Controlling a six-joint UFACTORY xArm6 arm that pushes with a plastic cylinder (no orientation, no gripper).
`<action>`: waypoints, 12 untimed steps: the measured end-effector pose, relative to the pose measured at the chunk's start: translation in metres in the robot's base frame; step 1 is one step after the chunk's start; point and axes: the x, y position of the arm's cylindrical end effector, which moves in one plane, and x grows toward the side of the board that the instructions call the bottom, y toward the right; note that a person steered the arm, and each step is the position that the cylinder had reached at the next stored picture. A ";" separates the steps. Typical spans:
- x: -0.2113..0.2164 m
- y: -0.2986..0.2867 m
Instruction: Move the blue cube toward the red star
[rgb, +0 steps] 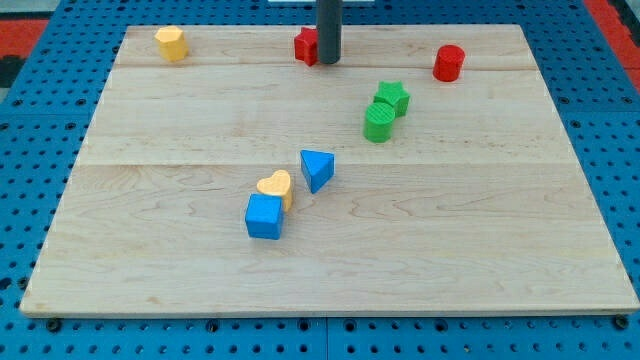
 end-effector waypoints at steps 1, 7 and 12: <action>0.000 0.002; -0.015 0.177; 0.267 -0.006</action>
